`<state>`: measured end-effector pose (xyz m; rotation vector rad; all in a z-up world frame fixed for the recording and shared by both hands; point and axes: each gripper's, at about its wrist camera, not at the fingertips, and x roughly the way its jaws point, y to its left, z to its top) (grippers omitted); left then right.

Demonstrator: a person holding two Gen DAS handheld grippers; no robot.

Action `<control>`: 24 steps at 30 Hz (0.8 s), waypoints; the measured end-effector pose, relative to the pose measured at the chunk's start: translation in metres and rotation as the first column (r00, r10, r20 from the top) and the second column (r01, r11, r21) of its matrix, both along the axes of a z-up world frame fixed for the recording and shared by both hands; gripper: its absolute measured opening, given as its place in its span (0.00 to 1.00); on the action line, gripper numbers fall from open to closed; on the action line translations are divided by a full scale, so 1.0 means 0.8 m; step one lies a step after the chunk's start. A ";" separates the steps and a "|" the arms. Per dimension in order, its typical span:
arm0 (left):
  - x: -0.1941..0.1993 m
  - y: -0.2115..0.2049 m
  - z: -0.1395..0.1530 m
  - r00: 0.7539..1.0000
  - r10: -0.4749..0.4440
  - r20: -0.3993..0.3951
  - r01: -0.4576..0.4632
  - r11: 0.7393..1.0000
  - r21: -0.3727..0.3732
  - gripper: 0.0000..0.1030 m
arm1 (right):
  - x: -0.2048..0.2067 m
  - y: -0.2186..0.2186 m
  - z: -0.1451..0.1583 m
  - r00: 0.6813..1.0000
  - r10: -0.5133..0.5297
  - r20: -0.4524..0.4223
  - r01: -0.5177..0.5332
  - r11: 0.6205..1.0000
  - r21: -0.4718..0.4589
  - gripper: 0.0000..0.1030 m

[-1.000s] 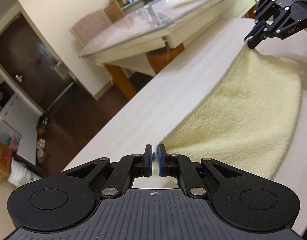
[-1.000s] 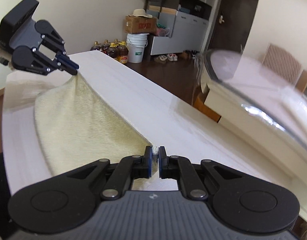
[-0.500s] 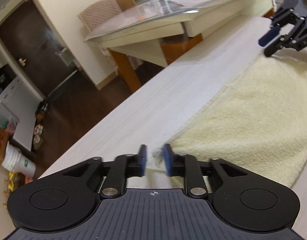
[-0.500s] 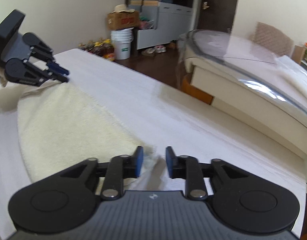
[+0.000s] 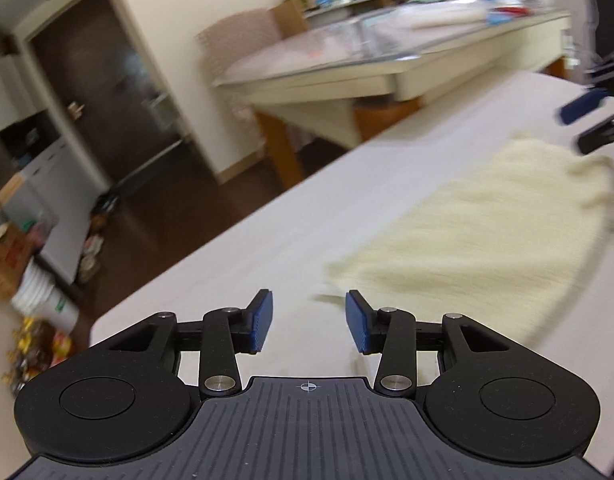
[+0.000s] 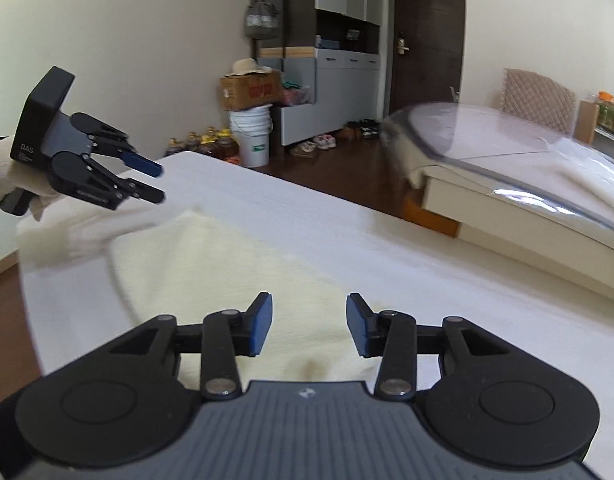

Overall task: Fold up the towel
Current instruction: 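Lay the folded towel on the table and open both grippers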

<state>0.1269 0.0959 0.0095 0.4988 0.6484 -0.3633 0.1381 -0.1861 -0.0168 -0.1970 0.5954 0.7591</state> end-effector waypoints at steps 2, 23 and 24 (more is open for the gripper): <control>-0.014 -0.010 -0.004 0.999 -0.048 -0.011 0.048 0.999 -0.019 0.42 | -0.013 0.006 -0.005 1.000 0.004 0.002 -0.004 1.000 -0.021 0.47; -0.071 -0.040 -0.034 0.995 0.024 -0.099 -0.032 0.997 -0.073 0.31 | -0.016 -0.018 -0.031 0.999 0.042 0.019 -0.038 0.978 -0.207 0.47; -0.077 -0.043 -0.034 0.994 0.032 -0.105 -0.040 0.996 -0.084 0.31 | -0.015 -0.020 -0.030 0.998 0.050 0.028 -0.043 0.972 -0.229 0.47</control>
